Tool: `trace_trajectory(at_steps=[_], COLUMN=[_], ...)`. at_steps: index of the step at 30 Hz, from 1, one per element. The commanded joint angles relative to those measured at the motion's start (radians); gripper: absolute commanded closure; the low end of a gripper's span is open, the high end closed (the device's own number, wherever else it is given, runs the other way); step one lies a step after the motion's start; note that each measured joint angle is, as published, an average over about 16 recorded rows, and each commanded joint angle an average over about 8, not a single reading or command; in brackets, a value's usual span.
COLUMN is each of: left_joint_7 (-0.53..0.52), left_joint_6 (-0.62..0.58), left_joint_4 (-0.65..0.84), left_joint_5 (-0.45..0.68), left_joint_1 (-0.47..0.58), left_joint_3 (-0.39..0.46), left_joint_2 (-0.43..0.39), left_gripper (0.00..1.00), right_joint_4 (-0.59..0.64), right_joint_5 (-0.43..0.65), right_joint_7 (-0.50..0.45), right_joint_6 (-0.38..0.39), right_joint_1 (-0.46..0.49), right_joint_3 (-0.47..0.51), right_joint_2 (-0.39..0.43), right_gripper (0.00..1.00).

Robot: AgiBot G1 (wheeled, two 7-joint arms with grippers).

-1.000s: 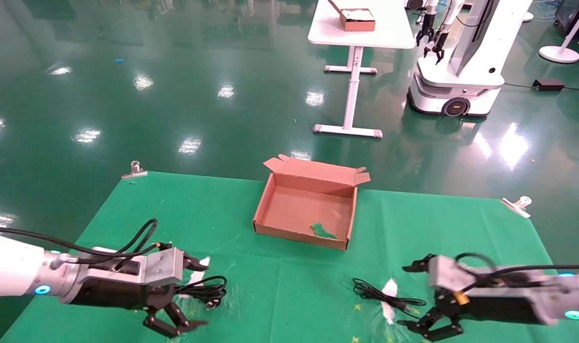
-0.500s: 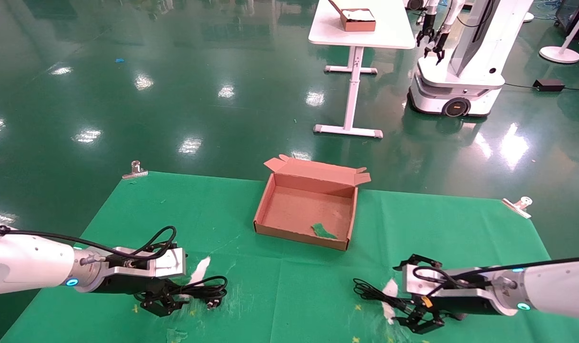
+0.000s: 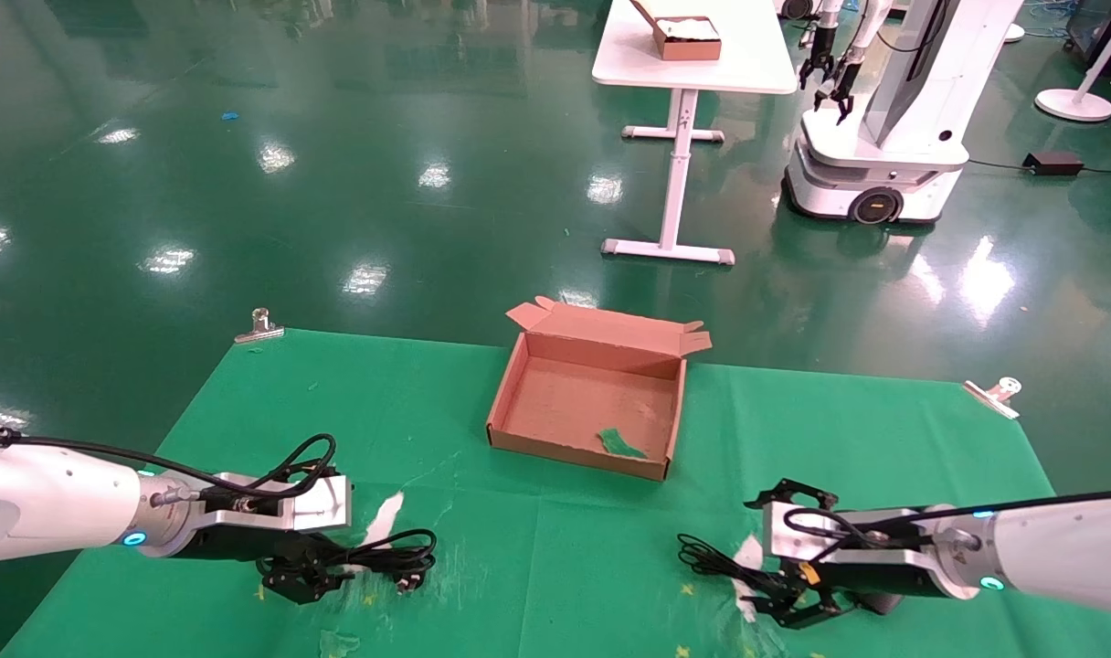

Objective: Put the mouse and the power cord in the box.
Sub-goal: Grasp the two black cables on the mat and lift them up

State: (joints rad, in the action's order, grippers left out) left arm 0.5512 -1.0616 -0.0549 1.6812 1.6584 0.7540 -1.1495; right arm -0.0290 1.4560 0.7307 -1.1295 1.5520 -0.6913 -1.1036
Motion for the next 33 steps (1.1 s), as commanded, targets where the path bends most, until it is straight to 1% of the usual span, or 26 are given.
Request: trace_trajectory(at_steps=[1,33], left_joint_7=[0.004,-0.003], left_joint_6=[0.001,-0.004], left_joint_4=[0.006,-0.007], left_joint_5=[0.002,-0.004], left_joint_1=[0.004,-0.004], left_joint_3=[0.001,-0.002], left_joint_2=[-0.001,0.003], left_gripper=[1.00,1.00], right_joint_4=[0.005,-0.007], right_joint_5=[0.000,-0.002], right_joint_7=[0.005,-0.003], right_joint_6=[0.004,-0.004], right_joint_1=[0.002,-0.003], right_joint_3=[0.000,0.001], right_joint_2=[-0.003,0.003], right_gripper=[1.00,1.00])
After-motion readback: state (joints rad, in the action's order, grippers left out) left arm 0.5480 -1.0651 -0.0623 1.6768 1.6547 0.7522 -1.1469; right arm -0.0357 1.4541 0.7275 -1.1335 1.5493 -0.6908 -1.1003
